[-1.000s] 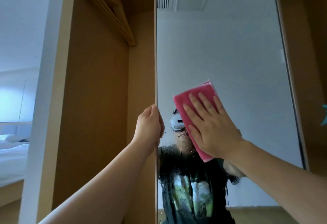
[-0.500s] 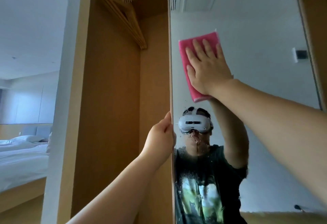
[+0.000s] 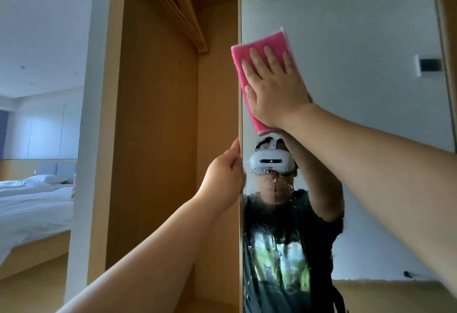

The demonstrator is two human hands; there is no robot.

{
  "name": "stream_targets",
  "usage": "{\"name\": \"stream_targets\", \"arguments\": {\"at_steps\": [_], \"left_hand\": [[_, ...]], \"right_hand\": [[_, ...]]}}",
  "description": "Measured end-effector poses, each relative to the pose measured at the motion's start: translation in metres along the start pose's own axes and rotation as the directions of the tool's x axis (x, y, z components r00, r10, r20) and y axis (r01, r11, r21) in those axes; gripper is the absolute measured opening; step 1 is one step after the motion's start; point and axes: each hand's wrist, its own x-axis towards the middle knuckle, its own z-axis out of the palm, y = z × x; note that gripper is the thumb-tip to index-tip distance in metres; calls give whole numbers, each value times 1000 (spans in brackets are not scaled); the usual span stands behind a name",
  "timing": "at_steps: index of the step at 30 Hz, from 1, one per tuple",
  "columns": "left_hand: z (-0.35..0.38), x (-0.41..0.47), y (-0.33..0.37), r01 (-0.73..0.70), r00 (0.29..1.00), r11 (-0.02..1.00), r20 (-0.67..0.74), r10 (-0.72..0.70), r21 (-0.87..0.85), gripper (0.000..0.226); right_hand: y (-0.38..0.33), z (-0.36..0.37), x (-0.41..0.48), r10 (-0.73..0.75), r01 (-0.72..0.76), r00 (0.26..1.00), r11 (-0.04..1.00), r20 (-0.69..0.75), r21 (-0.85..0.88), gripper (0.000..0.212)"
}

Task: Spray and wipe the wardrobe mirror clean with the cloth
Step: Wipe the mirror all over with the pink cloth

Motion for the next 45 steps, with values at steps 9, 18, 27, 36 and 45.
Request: {"name": "stream_targets", "arguments": {"at_steps": [9, 18, 27, 36, 45], "left_hand": [[1, -1, 1, -37, 999, 998, -31, 36, -47, 41], [0, 2, -5, -74, 997, 997, -21, 74, -1, 49], [9, -16, -20, -15, 998, 998, -68, 11, -63, 30], [15, -47, -60, 148, 989, 977, 23, -146, -153, 36], [21, -85, -81, 260, 965, 959, 56, -256, -110, 53]], "right_hand": [[-17, 10, -53, -64, 64, 998, 997, 2, 48, 60], [-34, 17, -124, -104, 102, 994, 993, 29, 67, 58], [-34, 19, -138, -127, 125, 992, 986, 16, 109, 56], [-28, 16, -133, -146, 144, 989, 984, 10, 103, 56], [-33, 15, -132, -155, 153, 988, 986, 26, 67, 58]]}}
